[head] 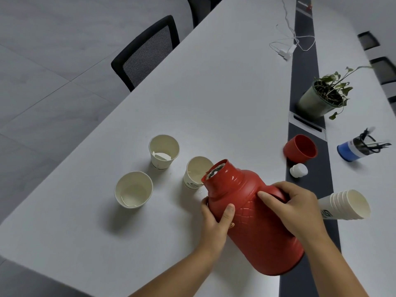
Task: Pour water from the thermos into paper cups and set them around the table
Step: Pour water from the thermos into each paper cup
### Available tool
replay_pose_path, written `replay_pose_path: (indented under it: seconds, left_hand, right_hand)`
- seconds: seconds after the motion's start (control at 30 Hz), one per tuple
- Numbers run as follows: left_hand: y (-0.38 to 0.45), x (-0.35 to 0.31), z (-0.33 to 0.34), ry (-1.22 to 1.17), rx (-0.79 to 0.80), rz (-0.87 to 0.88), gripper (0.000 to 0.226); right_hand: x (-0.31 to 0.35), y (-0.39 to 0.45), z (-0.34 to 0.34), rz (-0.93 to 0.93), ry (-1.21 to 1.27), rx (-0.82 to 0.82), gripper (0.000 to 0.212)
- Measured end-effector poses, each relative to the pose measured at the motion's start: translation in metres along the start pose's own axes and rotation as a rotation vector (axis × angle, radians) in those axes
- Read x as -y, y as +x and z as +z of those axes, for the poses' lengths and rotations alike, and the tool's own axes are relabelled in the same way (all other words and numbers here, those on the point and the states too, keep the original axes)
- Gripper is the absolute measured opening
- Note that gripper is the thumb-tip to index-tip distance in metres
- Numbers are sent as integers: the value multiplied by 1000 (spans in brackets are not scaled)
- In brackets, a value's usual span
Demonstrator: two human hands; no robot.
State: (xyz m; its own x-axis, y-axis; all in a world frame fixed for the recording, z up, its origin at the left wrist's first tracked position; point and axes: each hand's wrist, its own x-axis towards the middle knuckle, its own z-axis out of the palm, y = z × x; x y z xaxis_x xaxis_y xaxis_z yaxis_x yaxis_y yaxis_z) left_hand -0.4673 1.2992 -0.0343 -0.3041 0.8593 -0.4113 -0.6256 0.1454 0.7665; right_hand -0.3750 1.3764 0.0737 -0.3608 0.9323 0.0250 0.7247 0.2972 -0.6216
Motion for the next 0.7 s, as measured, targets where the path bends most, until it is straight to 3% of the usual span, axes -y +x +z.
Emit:
replay_pose_path:
  seconds: [0.23,0.4,0.53,0.7]
  left_hand:
    - [0,0,1,-10,-12,-7,36]
    - [-1,-2,2,-7,-20,-4,46]
    - [0,-1,2,-15,-24,-10,37]
    - [-1,-4,4,-10,-33,2,55]
  right_hand:
    - [1,0,0,13,-5,4,29]
    - [2,1,0,18,-5,9,28]
    - [1,1,-1,19,-4,9,28]
    - [-2,1,-1,36,7,-4,25]
